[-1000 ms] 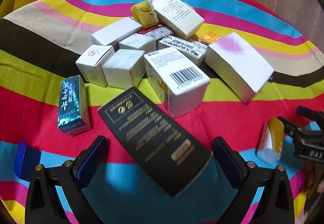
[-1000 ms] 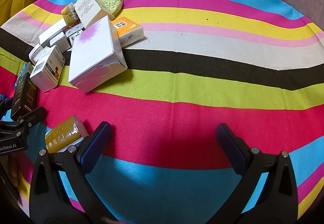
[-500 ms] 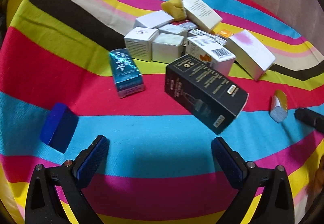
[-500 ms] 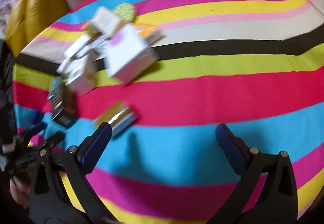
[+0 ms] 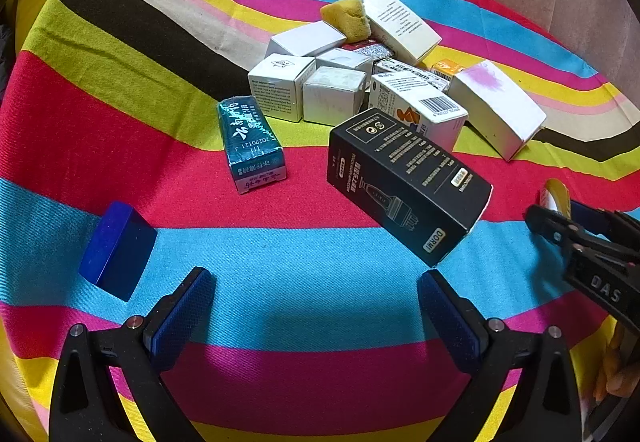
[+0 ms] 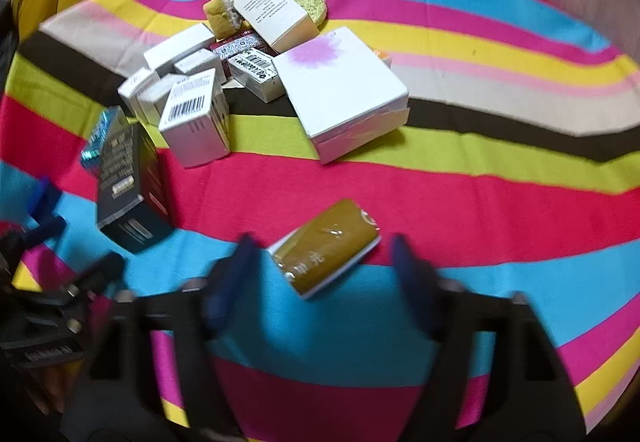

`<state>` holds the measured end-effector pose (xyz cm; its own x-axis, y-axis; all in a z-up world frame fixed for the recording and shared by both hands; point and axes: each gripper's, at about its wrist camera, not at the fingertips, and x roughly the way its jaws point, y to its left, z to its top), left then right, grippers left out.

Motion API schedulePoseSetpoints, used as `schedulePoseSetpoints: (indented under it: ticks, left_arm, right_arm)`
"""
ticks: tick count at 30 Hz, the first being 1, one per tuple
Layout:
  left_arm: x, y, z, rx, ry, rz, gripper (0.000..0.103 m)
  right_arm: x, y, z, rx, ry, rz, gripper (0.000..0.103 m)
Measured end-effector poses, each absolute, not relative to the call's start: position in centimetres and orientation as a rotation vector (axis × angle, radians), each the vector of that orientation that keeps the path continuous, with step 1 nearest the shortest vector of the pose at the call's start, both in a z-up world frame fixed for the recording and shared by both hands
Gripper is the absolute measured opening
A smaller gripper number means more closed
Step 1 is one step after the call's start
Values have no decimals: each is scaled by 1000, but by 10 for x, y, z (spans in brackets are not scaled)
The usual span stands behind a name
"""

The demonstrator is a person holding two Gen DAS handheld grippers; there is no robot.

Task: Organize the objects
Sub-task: 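Grasp the gold-wrapped packet with the right gripper, then grasp the black box with the left gripper while the right gripper holds the gold packet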

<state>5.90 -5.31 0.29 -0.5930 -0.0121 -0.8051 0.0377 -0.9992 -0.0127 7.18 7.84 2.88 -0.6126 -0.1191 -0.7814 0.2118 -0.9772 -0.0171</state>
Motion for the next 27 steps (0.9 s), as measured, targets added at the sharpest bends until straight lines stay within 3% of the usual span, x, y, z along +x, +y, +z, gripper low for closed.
schedulePoseSetpoints:
  ticks: [15,27]
  left_arm:
    - [61,-51,3,1403,79,-2725,103]
    - [21,8,3,1400,140,-2625,103]
  right_arm:
    - [74,172,34,1255,215,-2582,53]
    - [71,174,34,1234,212,-2602,54]
